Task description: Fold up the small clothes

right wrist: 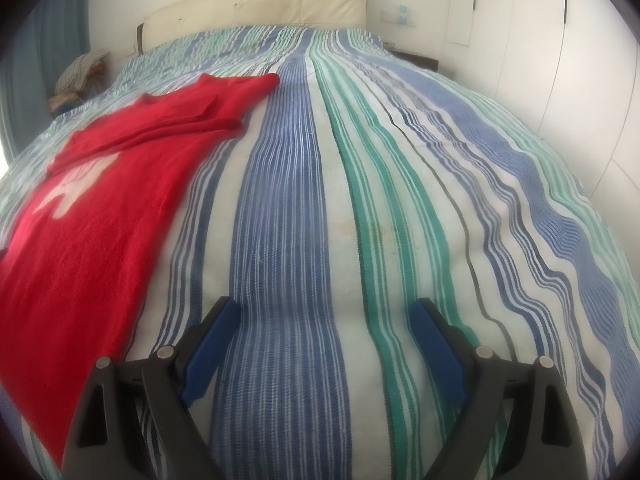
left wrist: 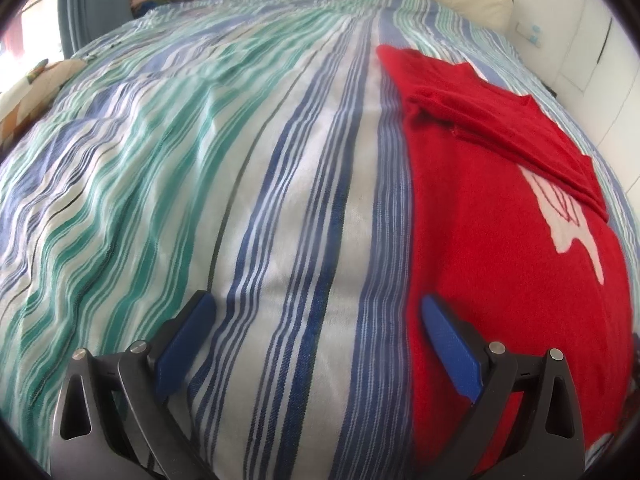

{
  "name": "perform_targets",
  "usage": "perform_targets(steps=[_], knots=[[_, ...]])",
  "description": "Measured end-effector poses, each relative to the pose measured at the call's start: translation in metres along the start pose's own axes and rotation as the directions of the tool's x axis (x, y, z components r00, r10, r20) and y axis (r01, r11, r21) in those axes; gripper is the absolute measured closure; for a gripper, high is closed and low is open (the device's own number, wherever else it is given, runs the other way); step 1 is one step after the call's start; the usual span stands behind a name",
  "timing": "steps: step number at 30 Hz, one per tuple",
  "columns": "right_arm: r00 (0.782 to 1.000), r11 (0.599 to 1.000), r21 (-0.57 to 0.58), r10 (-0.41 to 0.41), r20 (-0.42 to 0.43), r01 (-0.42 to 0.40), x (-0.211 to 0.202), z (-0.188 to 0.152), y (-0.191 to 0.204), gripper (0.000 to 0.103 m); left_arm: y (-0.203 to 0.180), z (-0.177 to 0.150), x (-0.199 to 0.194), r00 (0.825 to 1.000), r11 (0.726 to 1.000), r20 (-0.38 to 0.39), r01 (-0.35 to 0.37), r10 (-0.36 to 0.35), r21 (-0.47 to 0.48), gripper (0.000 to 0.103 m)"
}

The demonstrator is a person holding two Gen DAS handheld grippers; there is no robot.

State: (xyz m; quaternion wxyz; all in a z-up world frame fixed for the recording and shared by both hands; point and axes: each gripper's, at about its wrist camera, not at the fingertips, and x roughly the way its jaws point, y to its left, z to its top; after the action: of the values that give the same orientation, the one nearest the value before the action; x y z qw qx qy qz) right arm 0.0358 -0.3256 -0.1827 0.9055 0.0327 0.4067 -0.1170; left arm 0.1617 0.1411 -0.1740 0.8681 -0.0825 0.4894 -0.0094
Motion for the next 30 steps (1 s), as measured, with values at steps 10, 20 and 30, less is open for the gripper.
perform_targets(steps=[10,20,30], knots=[[0.939,0.943,0.074,0.329,-0.097,-0.323,-0.093,0.007,-0.012,0.016,-0.011,-0.056,-0.096,0.96,0.968,-0.155,0.244,-0.233,0.053,0.004],[0.845,0.87,0.112,0.493,-0.205,-0.481,-0.109,-0.02,0.031,0.018,-0.041,-0.054,-0.172,0.981,0.971,-0.102,0.182,-0.167,0.156,0.009],[0.898,0.894,-0.197,0.346,-0.271,-0.403,-0.144,0.004,0.047,0.018,-0.031,-0.047,-0.174,0.988,0.95,-0.149,0.089,-0.046,0.298,0.002]])
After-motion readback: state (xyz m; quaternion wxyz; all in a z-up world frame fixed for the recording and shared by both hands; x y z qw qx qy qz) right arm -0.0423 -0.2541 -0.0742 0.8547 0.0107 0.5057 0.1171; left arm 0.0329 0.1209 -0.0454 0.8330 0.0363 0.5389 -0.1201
